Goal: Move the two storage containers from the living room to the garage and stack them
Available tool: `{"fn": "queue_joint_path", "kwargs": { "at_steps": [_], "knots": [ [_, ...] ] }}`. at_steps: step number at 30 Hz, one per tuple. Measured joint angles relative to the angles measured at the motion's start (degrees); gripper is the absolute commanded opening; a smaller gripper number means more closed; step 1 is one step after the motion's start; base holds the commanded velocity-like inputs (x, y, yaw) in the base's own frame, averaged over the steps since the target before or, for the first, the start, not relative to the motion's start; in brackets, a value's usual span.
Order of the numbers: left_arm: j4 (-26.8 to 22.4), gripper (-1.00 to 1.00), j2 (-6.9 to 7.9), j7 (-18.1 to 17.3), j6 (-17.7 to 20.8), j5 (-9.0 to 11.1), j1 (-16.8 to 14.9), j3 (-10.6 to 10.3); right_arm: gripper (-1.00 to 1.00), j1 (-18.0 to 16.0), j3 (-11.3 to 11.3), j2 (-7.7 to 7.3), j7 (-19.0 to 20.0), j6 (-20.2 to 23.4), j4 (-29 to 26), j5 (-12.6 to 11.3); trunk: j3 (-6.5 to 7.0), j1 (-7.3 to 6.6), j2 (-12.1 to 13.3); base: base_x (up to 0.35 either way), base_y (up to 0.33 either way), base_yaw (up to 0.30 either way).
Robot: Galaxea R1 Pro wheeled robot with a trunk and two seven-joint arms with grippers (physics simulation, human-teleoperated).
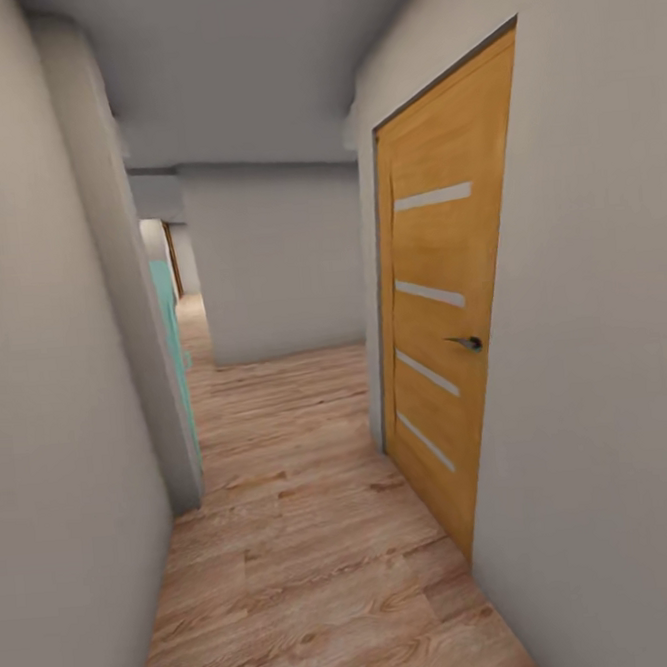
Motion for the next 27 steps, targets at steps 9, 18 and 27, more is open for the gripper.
{"fn": "queue_joint_path", "kwargs": {
  "at_steps": [9, 18, 27],
  "knots": [
    [0.0, 1.0, -0.05, 0.0, -0.42, -0.03, 0.0, -0.08, 1.0, 0.0, -3.6, -0.14, 0.34, 0.0, -0.02, -0.2, 0.0, 0.0, 0.0, 0.322, 0.0, 0.273],
    [0.0, 1.0, -0.13, 0.0, -0.43, -0.18, 0.0, -0.16, 1.0, 0.0, -6.82, -0.3, 0.34, 0.12, -0.03, -0.12, 0.0, 0.0, 0.0, 0.322, 0.0, 0.037],
    [0.0, 1.0, -0.14, 0.0, -0.55, -0.19, 0.0, -0.17, 1.0, 0.0, -6.36, -0.32, 0.23, 0.14, -0.03, 0.83, 0.0, 0.0, 0.0, 0.322, 0.0, 0.001]
  ]
}}
